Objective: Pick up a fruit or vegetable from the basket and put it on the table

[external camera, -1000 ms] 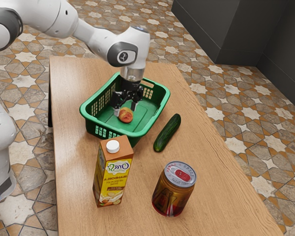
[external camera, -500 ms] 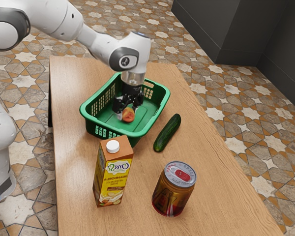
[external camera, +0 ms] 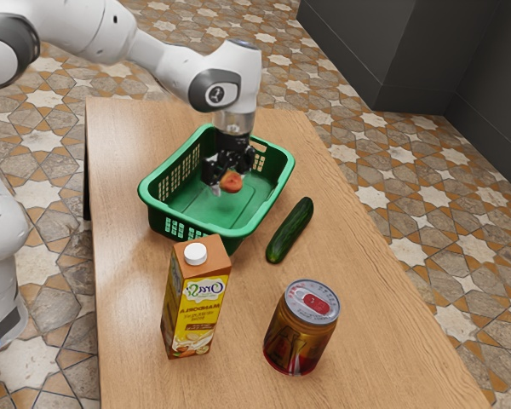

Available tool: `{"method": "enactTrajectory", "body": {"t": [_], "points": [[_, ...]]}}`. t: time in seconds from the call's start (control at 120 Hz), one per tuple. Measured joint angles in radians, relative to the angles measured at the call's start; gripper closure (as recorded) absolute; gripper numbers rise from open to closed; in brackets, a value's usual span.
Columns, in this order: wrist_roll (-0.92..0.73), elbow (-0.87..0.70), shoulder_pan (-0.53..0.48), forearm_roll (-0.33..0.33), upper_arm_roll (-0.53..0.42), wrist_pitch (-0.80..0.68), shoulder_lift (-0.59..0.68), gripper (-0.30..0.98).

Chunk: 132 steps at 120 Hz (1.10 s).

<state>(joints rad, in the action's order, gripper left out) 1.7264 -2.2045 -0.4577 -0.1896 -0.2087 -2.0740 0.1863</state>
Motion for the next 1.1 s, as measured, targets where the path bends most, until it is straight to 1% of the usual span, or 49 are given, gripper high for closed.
{"method": "enactTrajectory", "body": {"t": [0.092,0.1,0.2,0.25,0.325,0.4,0.467,0.517,0.533,0.567,0.633,0.7,0.825,0.9,0.95,1.008,1.05,1.1], "points": [[0.001,0.126,0.013,0.047,-0.003,-0.001,0.007,0.4],[0.001,0.156,0.02,0.057,-0.009,-0.001,0.002,0.41],[0.002,0.269,0.039,0.084,-0.061,-0.002,-0.04,0.44],[0.002,0.341,0.061,0.096,-0.076,-0.002,-0.097,0.45],[0.003,0.461,0.11,0.135,-0.083,-0.003,-0.203,0.45],[0.004,0.548,0.151,0.165,-0.085,-0.004,-0.285,0.47],[0.004,0.623,0.163,0.187,-0.086,-0.005,-0.356,0.48],[0.004,0.65,0.16,0.196,-0.086,-0.005,-0.385,0.49],[0.004,0.655,0.16,0.199,-0.086,-0.005,-0.39,0.48],[0.004,0.659,0.163,0.203,-0.086,-0.006,-0.396,0.38],[0.005,0.658,0.168,0.207,-0.086,-0.008,-0.398,0.24],[0.005,0.656,0.171,0.21,-0.086,-0.008,-0.398,0.15],[0.005,0.635,0.174,0.213,-0.084,-0.009,-0.385,0.06],[0.011,0.601,0.165,0.212,-0.056,-0.007,-0.344,0.04],[0.063,0.598,0.145,0.206,-0.052,0.052,-0.254,0.03],[0.129,0.614,0.122,0.181,-0.045,0.185,-0.146,0.02],[0.166,0.636,0.117,0.178,-0.029,0.281,-0.115,0.01],[0.19,0.654,0.092,0.2,-0.02,0.372,-0.111,0.01]]}}
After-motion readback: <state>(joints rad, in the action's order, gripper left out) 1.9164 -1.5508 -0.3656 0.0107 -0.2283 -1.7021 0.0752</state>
